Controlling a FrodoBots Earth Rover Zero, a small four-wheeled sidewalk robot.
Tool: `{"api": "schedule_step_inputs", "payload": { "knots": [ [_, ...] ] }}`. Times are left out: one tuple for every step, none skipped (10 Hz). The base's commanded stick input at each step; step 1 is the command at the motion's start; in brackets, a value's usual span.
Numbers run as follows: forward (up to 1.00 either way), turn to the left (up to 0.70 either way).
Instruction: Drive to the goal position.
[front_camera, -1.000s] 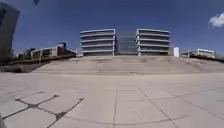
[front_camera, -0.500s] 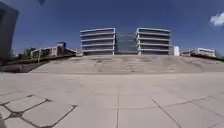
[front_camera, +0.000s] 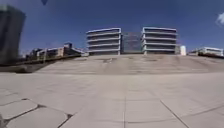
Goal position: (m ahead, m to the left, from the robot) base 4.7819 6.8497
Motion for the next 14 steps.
{"api": "schedule_step_inputs", "payload": {
  "knots": [
    [0.7, 0.03],
    [0.7, 0.03],
    [0.7, 0.03],
    [0.7, 0.03],
    [0.7, 0.03],
    [0.7, 0.03],
    [0.7, 0.03],
    [0.7, 0.14],
    [0.7, 0.29],
    [0.7, 0.31],
    [0.7, 0.31],
    [0.7, 0.31],
    [0.7, 0.29],
    [0.7, 0.16]
  ]
}}
